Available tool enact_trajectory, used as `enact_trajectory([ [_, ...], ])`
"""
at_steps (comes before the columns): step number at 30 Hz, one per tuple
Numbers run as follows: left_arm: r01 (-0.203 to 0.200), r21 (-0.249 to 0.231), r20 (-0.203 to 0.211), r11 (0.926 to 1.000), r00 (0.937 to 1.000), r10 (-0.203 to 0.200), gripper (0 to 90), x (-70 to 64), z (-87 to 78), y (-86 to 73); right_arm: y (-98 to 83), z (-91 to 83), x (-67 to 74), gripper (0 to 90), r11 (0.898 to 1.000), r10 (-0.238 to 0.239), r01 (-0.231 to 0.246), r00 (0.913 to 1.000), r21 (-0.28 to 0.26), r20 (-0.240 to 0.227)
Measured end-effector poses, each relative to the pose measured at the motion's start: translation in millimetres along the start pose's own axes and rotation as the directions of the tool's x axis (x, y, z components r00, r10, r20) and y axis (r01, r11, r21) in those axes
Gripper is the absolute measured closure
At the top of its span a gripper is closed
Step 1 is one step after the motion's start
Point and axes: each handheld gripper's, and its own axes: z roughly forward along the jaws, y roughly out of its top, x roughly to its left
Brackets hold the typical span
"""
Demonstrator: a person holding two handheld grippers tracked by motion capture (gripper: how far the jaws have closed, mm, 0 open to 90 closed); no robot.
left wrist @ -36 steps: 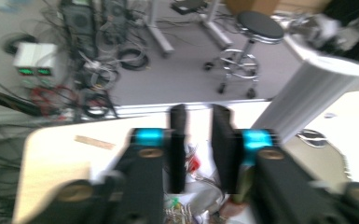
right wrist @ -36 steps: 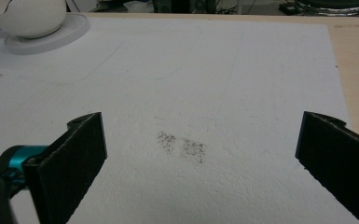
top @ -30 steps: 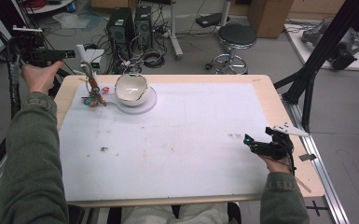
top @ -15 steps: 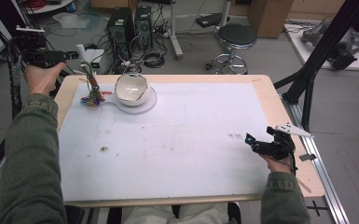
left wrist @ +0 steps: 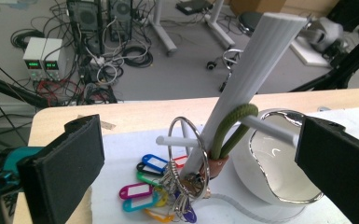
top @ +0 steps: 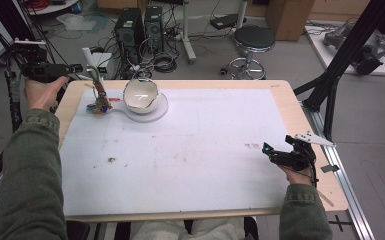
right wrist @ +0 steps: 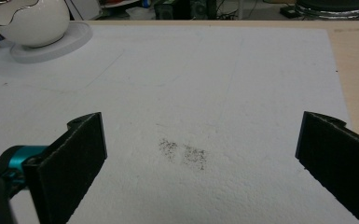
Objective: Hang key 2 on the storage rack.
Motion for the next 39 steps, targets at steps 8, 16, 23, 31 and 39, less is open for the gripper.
enact_trajectory([
  [8,-0.009,-0.016,-0.02,0.9998,0.9998,0.008,1.6,4.8,-9.1,-16.5,0.6,1.0,1.0,0.7,1.0,0.001,-0.001,1.0,0.004,-0.003],
  [16,-0.001,-0.065,-0.025,0.9979,0.9997,0.0,1.6,3.1,-18.8,-28.5,1.0,2.5,1.3,0.7,1.0,-0.001,0.001,1.0,0.002,-0.006],
  [23,0.0,-0.069,-0.042,0.9976,0.9991,-0.002,1.6,2.7,-24.7,-40.4,0.9,1.9,0.6,0.7,1.0,0.005,-0.005,1.0,0.005,-0.007],
  [31,0.011,-0.079,-0.022,0.9968,0.9997,-0.012,1.7,-2.5,-26.4,-56.0,0.8,1.9,0.9,0.7,1.0,0.001,-0.001,1.0,0.003,-0.007],
  [39,-0.026,-0.084,-0.024,0.9961,0.9994,0.024,1.6,-14.8,-25.8,-66.2,0.7,1.4,0.6,0.7,1.0,0.001,-0.001,1.0,0.001,-0.006],
])
